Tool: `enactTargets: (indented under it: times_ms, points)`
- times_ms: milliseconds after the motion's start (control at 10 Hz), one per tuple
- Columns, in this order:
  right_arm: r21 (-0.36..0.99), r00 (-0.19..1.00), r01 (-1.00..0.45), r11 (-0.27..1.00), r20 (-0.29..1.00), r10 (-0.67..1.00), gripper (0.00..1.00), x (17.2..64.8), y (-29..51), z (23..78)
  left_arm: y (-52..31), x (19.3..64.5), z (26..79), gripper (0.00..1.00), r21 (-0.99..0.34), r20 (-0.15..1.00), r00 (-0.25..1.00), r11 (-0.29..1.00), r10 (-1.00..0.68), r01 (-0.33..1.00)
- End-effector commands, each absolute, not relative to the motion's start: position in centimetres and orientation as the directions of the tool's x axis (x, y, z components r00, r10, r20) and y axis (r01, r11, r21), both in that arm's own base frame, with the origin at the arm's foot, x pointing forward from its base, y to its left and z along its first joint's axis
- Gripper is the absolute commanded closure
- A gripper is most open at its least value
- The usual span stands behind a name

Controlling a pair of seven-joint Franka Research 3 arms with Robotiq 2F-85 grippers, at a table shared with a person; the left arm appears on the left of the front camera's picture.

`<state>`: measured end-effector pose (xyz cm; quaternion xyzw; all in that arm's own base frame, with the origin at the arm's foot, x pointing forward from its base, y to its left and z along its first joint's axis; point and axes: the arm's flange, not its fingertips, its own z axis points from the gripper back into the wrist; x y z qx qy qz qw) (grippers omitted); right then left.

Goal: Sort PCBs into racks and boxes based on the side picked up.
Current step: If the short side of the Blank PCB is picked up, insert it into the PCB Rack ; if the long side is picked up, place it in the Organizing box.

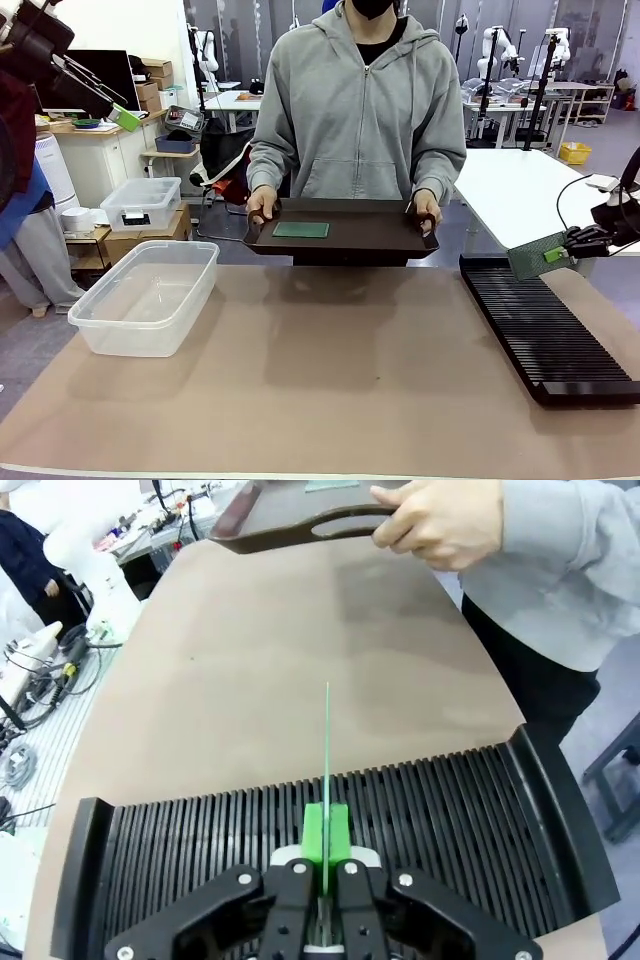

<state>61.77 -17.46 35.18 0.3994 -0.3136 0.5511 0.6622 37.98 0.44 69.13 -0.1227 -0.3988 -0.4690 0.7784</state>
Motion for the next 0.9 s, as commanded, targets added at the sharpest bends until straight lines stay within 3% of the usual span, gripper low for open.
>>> enactTargets:
  times_ms: [0, 800]
  points:
    - [0.152, 0.156, -0.987, 0.049, 0.855, 0.495, 0.98, 63.8, -17.8, 34.3, 0.5, 37.9, 69.1, 0.00, 0.180, 0.735, 0.239, 0.523, -0.634, 0.833]
    - [0.125, 0.109, -0.992, 0.004, 0.851, 0.514, 0.98, 66.8, -16.8, 31.6, 0.5, 37.9, 69.1, 0.00, 0.180, 0.735, 0.239, 0.523, -0.634, 0.833]
